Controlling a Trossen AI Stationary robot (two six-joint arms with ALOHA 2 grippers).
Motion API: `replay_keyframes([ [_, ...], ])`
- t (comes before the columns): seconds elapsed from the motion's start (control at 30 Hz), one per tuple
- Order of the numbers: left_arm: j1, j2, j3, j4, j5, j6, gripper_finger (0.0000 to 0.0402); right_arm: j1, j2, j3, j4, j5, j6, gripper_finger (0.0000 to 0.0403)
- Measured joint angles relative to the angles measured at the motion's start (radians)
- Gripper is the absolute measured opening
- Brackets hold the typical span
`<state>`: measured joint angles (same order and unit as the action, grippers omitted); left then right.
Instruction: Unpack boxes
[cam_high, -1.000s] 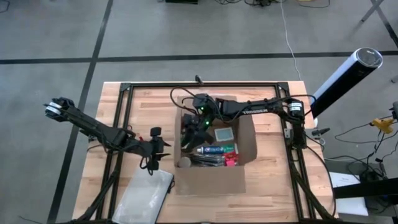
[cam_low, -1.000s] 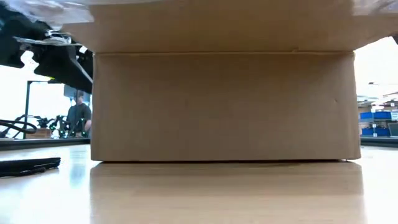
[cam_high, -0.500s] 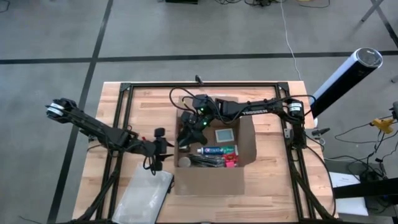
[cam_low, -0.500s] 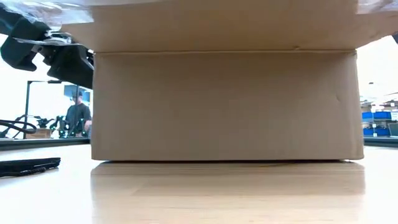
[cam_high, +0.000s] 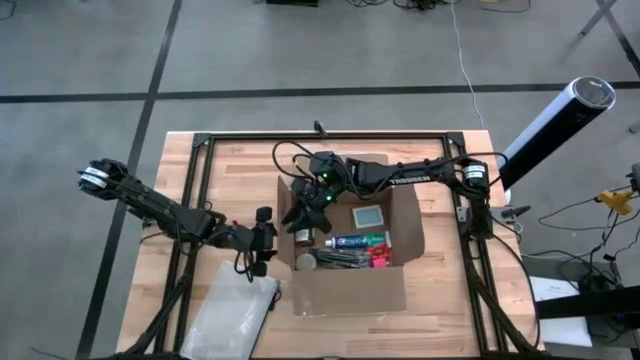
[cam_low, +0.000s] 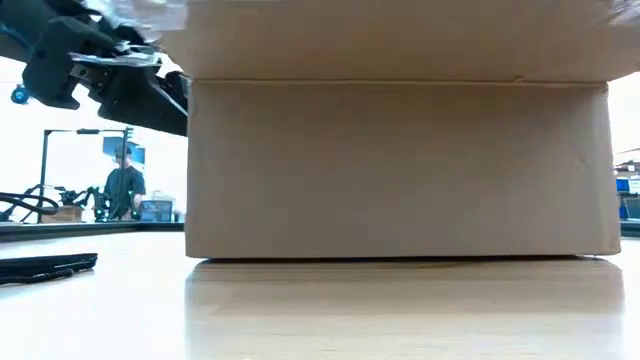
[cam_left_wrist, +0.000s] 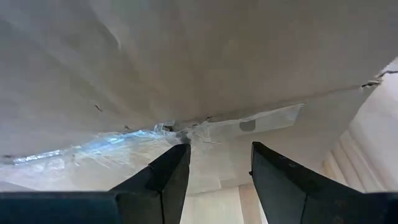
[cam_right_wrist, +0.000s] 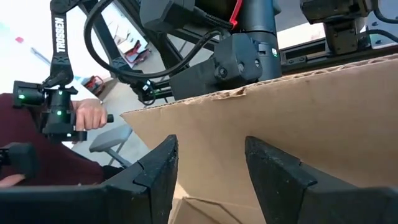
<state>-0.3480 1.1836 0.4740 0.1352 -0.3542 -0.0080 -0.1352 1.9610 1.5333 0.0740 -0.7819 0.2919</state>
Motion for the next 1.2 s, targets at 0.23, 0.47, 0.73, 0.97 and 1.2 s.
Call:
replay_keyframes([
  [0.23, 0.025, 0.023, 0.000, 0.096, 0.018, 0.039, 0.0155, 0.000, 0.000, 0.000, -0.062, 0.071, -0.052, 0.0167],
  [0.47, 0.045, 0.043, 0.001, 0.182, 0.050, 0.086, 0.0155, 0.000, 0.002, 0.000, -0.127, 0.129, -0.087, 0.0158],
  [0.73, 0.045, -0.036, 0.003, 0.074, 0.035, 0.073, 0.0155, 0.000, 0.019, -0.001, -0.136, 0.131, -0.086, 0.0153],
  [0.97, 0.044, -0.176, 0.004, -0.106, -0.035, 0.065, 0.0155, 0.000, 0.056, -0.001, -0.141, 0.128, -0.085, 0.0155],
  [1.2, 0.044, -0.363, 0.004, -0.309, -0.102, 0.029, 0.0155, 0.000, 0.076, 0.001, -0.143, 0.124, -0.085, 0.0148],
])
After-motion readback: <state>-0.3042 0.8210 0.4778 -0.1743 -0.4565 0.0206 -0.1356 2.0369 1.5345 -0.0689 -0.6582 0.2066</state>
